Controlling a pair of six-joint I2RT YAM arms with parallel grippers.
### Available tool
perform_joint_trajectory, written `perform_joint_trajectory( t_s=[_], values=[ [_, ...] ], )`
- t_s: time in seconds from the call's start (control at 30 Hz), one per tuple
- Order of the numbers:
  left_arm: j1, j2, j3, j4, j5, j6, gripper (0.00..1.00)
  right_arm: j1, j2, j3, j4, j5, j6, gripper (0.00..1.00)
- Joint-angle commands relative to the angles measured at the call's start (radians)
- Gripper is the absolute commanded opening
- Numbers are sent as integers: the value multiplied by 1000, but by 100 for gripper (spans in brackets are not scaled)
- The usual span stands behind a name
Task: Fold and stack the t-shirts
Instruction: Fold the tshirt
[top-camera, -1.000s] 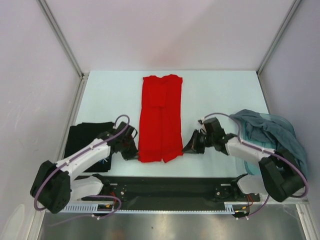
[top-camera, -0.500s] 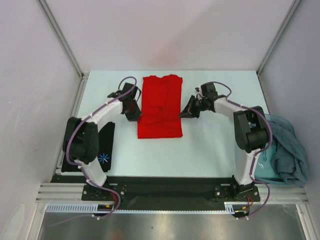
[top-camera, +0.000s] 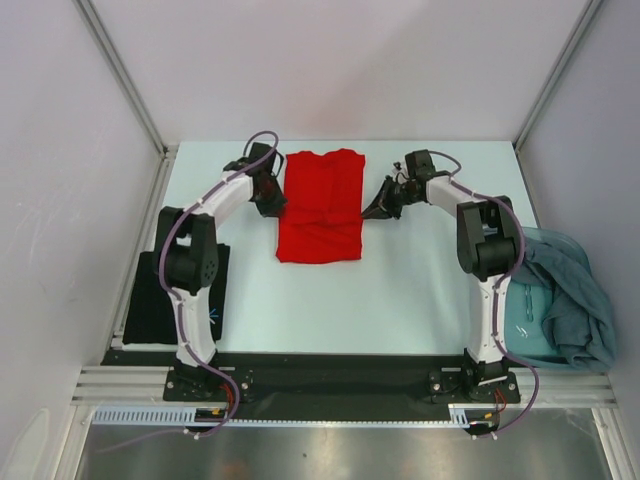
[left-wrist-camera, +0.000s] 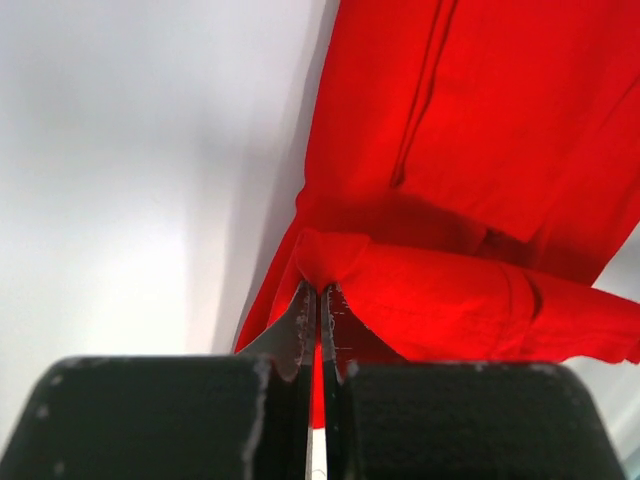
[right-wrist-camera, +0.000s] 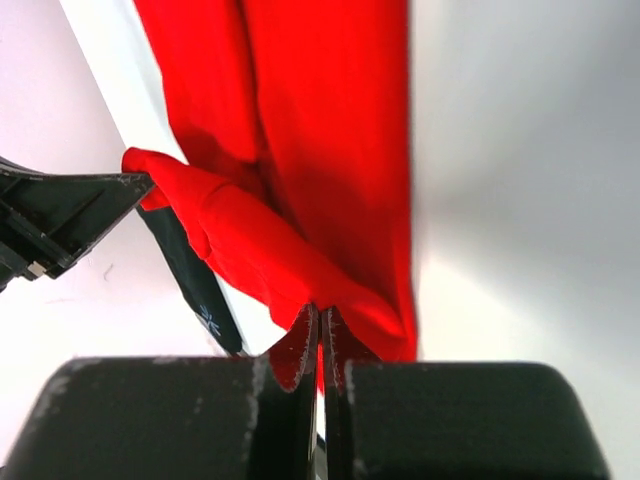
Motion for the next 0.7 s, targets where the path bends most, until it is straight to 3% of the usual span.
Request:
perform_joint_trajectory(
  t_s=[0.0, 0.17, 0.23, 0.3, 0.33, 0.43, 0.5, 0.53, 0.67],
  values=[
    [14, 26, 74, -15, 17, 33, 0, -10, 50, 86, -45, -44, -28, 0],
    [37, 70, 110, -33, 27, 30, 1, -13, 119, 164, -43, -70, -25, 0],
    [50, 92, 126, -33, 62, 42, 10, -21, 144, 214, -42, -80, -18, 0],
    [52, 98, 146, -30, 32, 105, 17, -32, 185, 262, -43, -77, -13, 12],
    [52, 97, 161, -32, 1, 117, 27, -45, 202, 291, -48, -72, -11, 17],
    [58, 31, 134, -24, -110, 157, 31, -71, 279, 454, -118, -81, -24, 26],
    [61, -52, 101, -7, -130, 176, 44, -87, 270, 538, -210, -77, -45, 34],
    [61, -75, 69, 14, -113, 183, 50, -87, 249, 529, -232, -63, -74, 36],
    [52, -167, -47, 94, 86, 164, 49, -50, 115, 364, -238, -57, -129, 42]
  ],
)
